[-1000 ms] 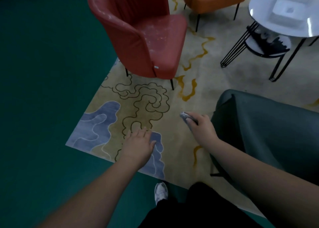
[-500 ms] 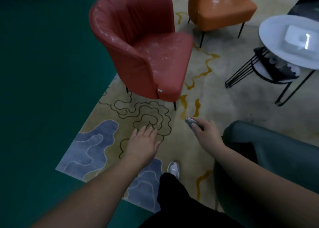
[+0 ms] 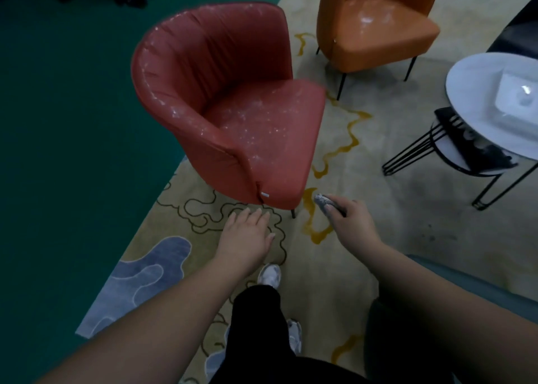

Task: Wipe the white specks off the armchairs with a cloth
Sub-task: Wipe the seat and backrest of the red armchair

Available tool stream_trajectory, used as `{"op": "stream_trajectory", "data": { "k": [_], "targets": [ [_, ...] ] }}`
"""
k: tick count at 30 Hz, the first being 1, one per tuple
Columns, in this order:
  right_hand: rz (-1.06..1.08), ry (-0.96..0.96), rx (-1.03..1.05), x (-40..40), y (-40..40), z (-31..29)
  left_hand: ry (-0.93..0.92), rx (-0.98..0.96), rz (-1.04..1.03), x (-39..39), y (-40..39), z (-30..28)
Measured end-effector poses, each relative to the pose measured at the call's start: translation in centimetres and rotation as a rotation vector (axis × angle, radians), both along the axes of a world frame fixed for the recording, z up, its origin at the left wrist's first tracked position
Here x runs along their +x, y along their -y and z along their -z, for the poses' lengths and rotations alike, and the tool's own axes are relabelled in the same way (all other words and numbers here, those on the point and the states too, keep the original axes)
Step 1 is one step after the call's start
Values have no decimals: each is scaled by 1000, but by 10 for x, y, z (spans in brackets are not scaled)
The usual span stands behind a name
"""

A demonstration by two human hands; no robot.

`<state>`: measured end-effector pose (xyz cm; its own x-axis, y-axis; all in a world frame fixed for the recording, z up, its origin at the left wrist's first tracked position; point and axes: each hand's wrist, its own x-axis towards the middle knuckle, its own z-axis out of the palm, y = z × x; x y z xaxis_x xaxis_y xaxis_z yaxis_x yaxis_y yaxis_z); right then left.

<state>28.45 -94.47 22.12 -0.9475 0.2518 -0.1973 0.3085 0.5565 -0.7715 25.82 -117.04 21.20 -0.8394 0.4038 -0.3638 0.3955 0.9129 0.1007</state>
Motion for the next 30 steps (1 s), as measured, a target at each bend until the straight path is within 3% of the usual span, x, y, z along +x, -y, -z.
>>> {"op": "stream_trajectory", "data": {
  "k": [14, 20, 24, 30],
  "targets": [
    [151, -78, 98, -182, -98, -26, 23, -22, 152, -220, -82, 9],
    [107, -84, 36, -251, -146, -19, 34, -68, 108, -288, -130, 13],
    [29, -52, 61, -306, -207, -10, 43, -86, 33, -332, -179, 24],
    [-198, -21, 122, -404, -300, -11, 61, -40, -270, -369, -242, 28]
  ]
}}
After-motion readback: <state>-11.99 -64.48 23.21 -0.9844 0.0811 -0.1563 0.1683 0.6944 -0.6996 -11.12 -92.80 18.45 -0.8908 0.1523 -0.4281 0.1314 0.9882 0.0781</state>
